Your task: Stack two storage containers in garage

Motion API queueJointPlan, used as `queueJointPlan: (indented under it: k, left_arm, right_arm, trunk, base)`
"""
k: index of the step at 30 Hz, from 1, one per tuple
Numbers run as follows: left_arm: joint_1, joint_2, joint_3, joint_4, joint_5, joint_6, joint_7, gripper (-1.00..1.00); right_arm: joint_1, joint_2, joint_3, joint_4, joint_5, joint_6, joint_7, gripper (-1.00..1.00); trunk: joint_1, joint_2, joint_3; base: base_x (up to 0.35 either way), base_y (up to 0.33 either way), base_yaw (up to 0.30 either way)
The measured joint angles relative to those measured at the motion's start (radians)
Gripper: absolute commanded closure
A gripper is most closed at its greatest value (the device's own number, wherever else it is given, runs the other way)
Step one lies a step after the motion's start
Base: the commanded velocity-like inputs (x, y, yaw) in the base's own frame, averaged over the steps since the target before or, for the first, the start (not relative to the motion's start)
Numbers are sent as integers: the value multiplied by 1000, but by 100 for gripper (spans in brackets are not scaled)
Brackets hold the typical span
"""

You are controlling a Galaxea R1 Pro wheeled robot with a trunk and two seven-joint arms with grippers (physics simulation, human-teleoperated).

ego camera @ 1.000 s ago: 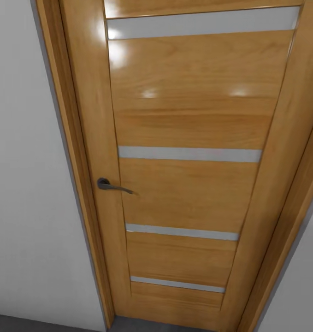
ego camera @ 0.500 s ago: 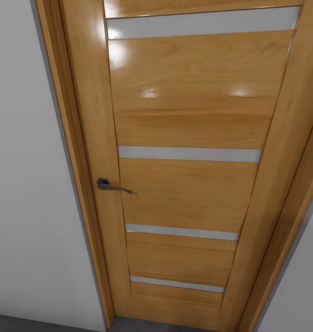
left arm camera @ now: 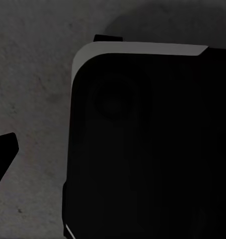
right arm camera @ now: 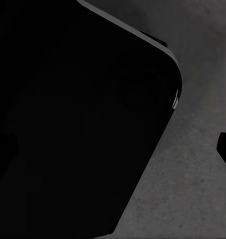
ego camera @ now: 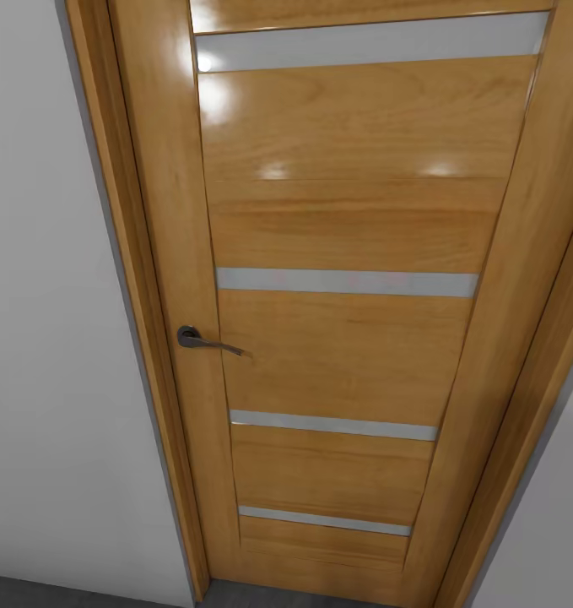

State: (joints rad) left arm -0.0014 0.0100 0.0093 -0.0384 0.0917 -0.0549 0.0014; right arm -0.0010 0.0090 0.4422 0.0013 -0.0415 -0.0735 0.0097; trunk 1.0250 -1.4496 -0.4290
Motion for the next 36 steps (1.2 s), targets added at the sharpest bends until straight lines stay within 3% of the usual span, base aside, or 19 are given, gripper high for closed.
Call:
queueJointPlan:
  k: [17,20,23,25,27,31,36]
  left_arm:
    - [0,-2,0,0,-1,0,2,-100]
    - [0,-2,-1,0,-1,0,8,-100]
    - [0,-2,-1,0,-1,0,10,-100]
    - [0,-2,-1,0,-1,0,9,-100]
    - [0,-2,-1,0,-1,0,10,-100]
    - [0,-2,-1,0,-1,-4,9,-100]
    - [0,-2,0,0,-1,-14,9,-100]
  right_arm:
    - [0,-4,6,0,13,0,-10,-100]
    - [-2,-12,8,-42,14,0,-11,-100]
    - [-4,-17,10,-299,15,34,-7,-100]
    - [-3,-23,9,-396,15,76,-7,-100]
    - [-3,-43,9,-545,15,180,-5,-100]
    - [-3,-58,10,-729,16,304,-5,-100]
    - [-5,-62,10,-860,31,367,-5,-100]
  trunk:
    - [0,0,0]
    - [0,0,0]
    - [0,0,0]
    - [0,0,0]
    - [0,0,0]
    - [0,0,0]
    - [0,0,0]
  base:
    - [0,0,0]
    - [0,0,0]
    - [0,0,0]
    - [0,0,0]
    - [0,0,0]
    - [0,0,0]
    - [0,0,0]
